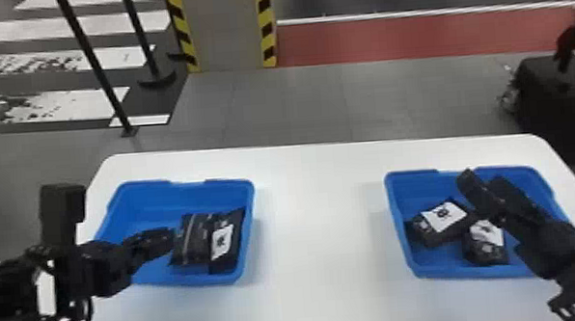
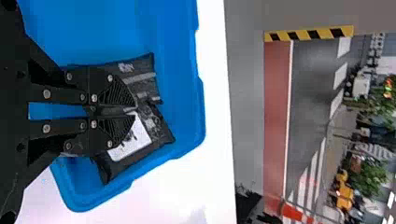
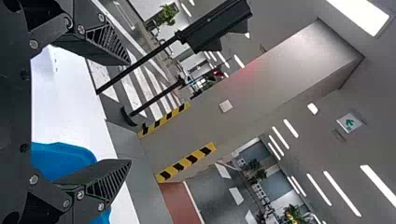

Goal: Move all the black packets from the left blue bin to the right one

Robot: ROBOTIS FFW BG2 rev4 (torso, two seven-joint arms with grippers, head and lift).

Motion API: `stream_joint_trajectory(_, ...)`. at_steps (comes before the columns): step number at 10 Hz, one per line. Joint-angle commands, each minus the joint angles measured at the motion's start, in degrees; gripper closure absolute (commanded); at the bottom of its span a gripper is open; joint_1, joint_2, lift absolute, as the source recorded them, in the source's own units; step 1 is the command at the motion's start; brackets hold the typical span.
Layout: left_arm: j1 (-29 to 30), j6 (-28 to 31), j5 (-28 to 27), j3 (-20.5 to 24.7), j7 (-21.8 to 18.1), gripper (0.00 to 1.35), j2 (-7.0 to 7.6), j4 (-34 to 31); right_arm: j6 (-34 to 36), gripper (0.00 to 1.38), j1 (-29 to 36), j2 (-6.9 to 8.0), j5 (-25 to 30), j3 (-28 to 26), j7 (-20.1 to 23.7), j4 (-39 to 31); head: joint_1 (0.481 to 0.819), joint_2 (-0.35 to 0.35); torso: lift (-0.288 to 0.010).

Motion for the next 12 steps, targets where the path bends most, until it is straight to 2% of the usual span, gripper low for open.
stream_joint_trajectory(1,-0.9,2.7,-3.3,1.8,1.0,0.73,-1.81,-0.1,0.5,0.3,-0.7,0.0,0.0,0.2,0.3,0.6,0.695,0.071,-0.11)
stream_joint_trajectory(2,-1.3,2.7,-4.2,2.7,1.4,0.55,-2.6,-0.2,0.8,0.3,-1.0,0.18,0.0,0.1,0.7,1.0,0.695,0.096,-0.11)
stream_joint_trajectory(3,-1.7,3.1,-4.0,2.8,2.4,0.33,-2.6,-0.1,1.1,0.3,-1.0,0.18,0.0,0.1,1.0,1.0,0.695,0.118,-0.11)
stream_joint_trajectory(4,-2.6,4.2,-3.5,2.6,3.0,0.18,-2.25,0.2,1.7,0.3,-0.7,0.18,0.0,0.1,1.0,1.0,0.695,0.131,-0.11)
stream_joint_trajectory(6,-5.1,4.4,-3.2,1.6,3.4,0.01,-1.72,4.0,1.9,0.3,-0.3,0.18,0.0,0.0,1.1,1.1,0.695,0.137,-0.11)
stream_joint_trajectory(9,-12.0,4.8,-2.9,-0.1,3.8,0.0,-1.28,18.8,2.5,0.3,-0.3,0.18,-0.2,0.0,1.2,1.3,0.695,0.129,-0.11)
stream_joint_trajectory(11,-16.4,3.3,0.0,-3.1,4.1,0.0,0.3,25.8,2.8,0.3,-0.4,0.18,-0.2,0.1,1.3,1.4,0.695,0.115,-0.11)
stream_joint_trajectory(12,-17.9,3.3,0.7,-3.8,4.4,0.0,0.48,28.5,2.8,0.3,-0.3,0.18,-0.2,0.0,1.5,1.4,0.695,0.107,-0.11)
